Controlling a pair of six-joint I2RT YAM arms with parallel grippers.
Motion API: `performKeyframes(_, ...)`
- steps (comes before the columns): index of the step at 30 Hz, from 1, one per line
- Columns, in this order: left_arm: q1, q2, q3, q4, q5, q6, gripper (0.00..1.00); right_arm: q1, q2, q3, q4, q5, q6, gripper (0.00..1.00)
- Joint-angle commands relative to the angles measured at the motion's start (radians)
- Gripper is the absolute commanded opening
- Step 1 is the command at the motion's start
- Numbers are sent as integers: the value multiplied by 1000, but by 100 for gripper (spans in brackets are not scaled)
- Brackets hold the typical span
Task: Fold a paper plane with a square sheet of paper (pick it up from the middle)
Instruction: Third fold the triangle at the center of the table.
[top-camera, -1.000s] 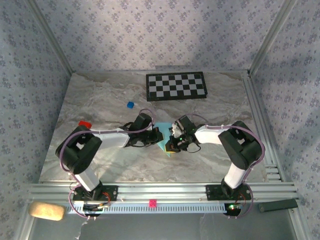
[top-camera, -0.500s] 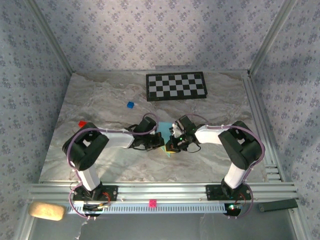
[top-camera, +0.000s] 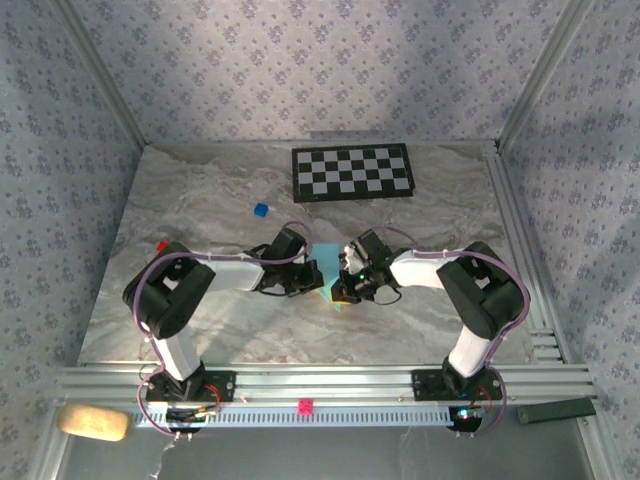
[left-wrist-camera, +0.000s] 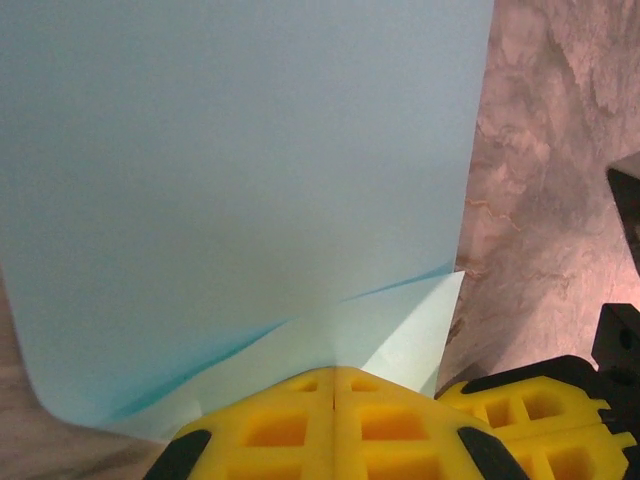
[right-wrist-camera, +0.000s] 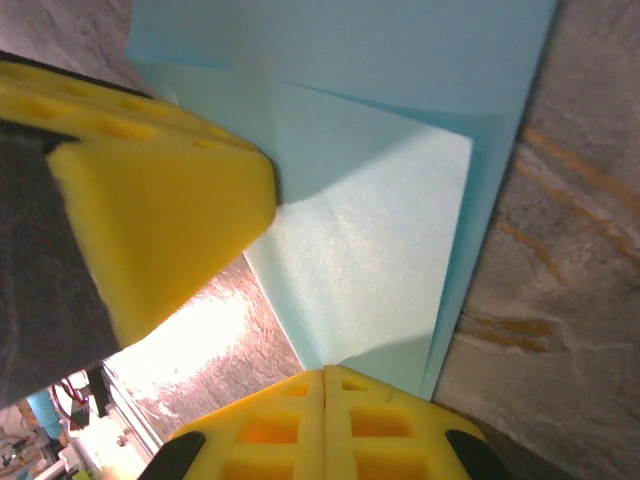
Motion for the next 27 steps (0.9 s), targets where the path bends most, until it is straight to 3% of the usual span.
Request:
performKeyframes(1, 55, -21, -22, -57, -108, 48, 6, -7, 26, -42, -120, 78, -22, 0)
performKeyframes(18, 170, -71, -93, -3, -107, 123, 9, -11, 20, -48, -108, 61, -24, 0)
performKeyframes(27, 147, -211, -79, -21, -85, 88, 15, -15, 19, -38, -106, 52, -17, 0)
